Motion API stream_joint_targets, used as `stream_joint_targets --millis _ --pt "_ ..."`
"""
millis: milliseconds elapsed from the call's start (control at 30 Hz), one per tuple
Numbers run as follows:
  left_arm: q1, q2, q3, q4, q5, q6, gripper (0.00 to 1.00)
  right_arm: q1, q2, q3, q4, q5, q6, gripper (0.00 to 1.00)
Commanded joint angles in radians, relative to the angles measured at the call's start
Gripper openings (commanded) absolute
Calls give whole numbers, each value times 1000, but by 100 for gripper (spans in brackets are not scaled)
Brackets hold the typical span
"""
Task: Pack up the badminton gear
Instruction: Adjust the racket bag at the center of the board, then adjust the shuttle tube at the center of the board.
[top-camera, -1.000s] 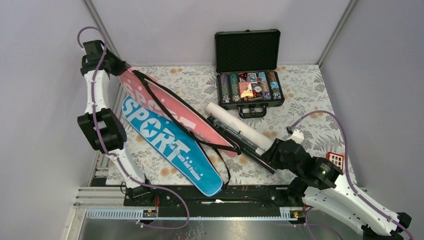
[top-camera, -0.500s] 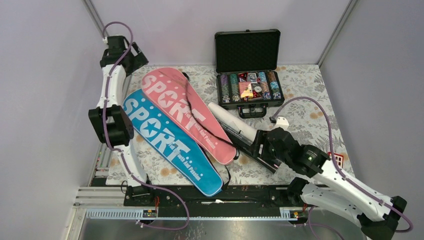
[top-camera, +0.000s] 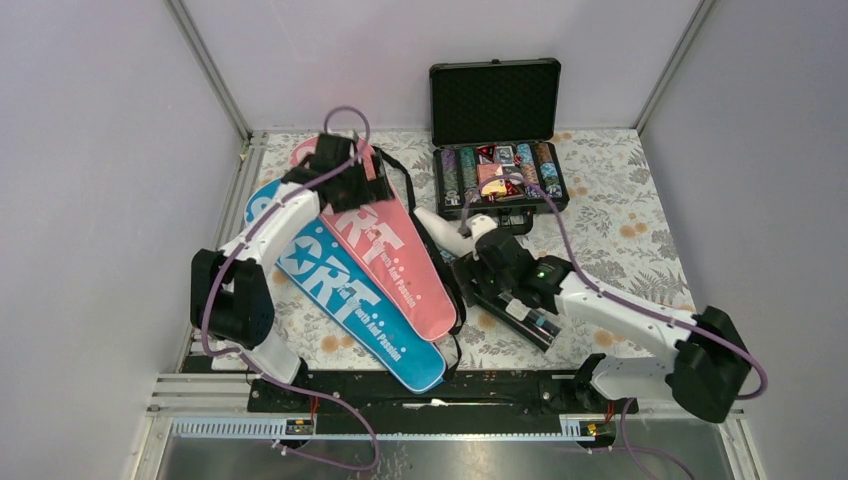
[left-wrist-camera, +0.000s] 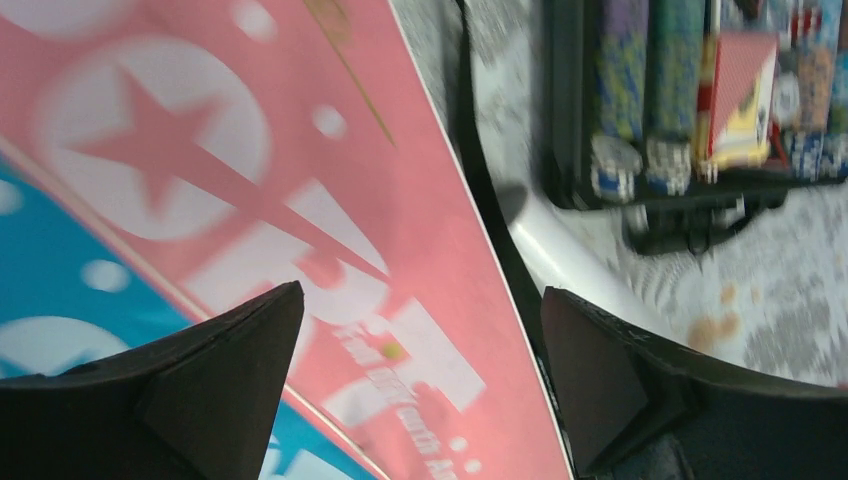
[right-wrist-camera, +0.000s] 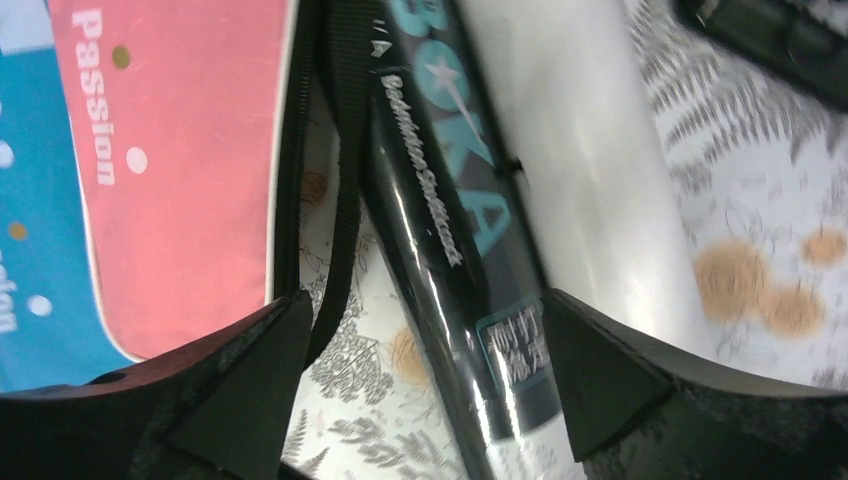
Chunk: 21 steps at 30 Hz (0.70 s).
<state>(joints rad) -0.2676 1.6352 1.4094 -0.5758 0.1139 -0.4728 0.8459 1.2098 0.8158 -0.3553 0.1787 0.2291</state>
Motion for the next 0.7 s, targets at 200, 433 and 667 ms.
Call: stream_joint_targets --millis 200,433,667 --pt "-15 54 -314 182 -17 -156 99 -5 248 76 216 -98 -513 92" --pt "68 86 -327 83 -160 -178 99 -19 192 8 101 169 -518 75" --pt "117 56 -296 7 -299 -150 99 -114 91 -67 8 226 -560 77"
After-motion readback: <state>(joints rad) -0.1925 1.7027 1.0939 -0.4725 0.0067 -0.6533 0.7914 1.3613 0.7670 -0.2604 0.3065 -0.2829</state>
